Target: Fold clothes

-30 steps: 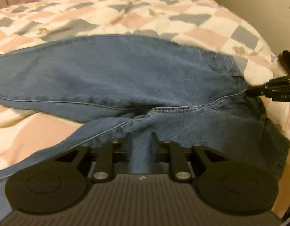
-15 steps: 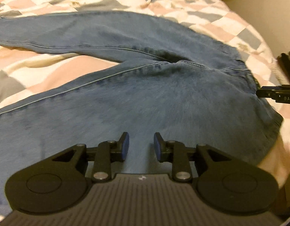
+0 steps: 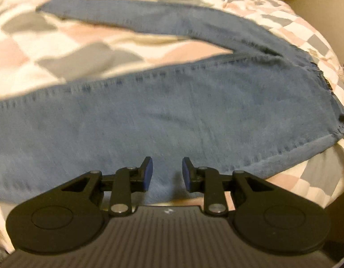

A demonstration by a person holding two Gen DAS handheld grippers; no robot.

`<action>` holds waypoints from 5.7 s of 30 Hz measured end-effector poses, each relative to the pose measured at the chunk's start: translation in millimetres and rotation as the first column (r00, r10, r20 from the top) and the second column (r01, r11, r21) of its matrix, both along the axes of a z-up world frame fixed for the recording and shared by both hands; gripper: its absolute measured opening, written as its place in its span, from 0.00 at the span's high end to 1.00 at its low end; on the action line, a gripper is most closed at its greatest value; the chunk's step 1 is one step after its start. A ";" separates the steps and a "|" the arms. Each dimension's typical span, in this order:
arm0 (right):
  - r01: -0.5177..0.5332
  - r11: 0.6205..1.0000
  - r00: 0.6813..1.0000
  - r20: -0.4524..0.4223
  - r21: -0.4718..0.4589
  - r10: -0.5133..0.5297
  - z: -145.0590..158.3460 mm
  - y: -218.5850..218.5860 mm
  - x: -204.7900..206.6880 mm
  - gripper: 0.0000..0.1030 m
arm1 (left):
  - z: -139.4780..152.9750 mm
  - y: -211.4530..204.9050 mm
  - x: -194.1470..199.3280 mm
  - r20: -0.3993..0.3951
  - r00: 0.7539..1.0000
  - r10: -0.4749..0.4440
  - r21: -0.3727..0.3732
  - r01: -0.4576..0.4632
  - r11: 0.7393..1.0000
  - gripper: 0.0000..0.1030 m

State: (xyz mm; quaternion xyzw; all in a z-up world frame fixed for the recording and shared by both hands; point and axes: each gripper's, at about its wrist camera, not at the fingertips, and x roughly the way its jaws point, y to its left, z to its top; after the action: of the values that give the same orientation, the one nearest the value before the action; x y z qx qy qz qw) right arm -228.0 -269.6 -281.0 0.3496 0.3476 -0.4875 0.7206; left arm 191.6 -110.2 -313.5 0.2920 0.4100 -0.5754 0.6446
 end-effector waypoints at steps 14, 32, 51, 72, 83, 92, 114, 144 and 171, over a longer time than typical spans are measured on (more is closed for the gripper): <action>-0.145 0.989 0.974 0.178 0.008 0.142 -19.8 -149.5 24.8 0.37 | 7.8 -169.9 51.3 0.206 0.961 -0.184 -0.031 0.195 0.980 0.64; -0.583 0.812 0.806 0.111 -0.023 0.581 -38.9 -382.1 158.7 0.28 | -11.5 -424.6 158.8 0.403 0.709 -0.578 0.170 0.563 0.809 0.57; -0.691 0.681 0.719 0.130 0.243 0.683 -97.2 -426.5 184.0 0.44 | -87.3 -473.2 179.6 0.195 0.396 -0.897 0.421 0.793 0.441 0.88; -0.721 0.616 0.677 -0.512 -0.317 0.528 58.9 -47.4 137.2 0.97 | 64.3 -117.9 80.9 0.716 0.534 -0.450 0.192 0.470 0.862 0.93; -0.120 0.992 0.988 -0.097 0.031 0.122 -20.5 81.9 49.7 0.51 | -11.5 65.8 56.4 0.326 0.915 -0.236 0.231 0.164 0.959 0.75; 0.607 0.767 0.610 0.497 0.207 -0.617 -46.1 2.2 -125.0 0.48 | 1.9 54.6 112.4 -0.054 0.956 0.288 0.051 -0.285 0.957 0.67; 0.581 0.762 0.599 0.483 0.287 -0.639 -93.1 -55.1 -137.2 0.49 | -87.8 46.1 -39.6 0.714 0.281 -0.642 0.430 0.547 0.718 0.64; 0.577 0.789 0.724 0.314 0.213 -0.614 -69.4 -12.5 -142.9 0.79 | -91.5 85.6 -22.4 0.700 0.295 -0.651 0.483 0.475 0.735 0.97; -0.831 0.429 0.555 -0.476 -0.355 0.683 -49.2 258.8 409.3 0.51 | -38.1 124.1 308.4 -0.432 0.502 0.749 -0.017 -0.835 0.550 0.68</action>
State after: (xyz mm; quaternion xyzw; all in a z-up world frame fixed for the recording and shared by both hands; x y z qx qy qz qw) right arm 181.2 -10.8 -330.1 -0.1336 0.4049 -0.2248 0.8762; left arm 499.9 14.0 -351.6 -0.1204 0.5452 -0.2992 0.7737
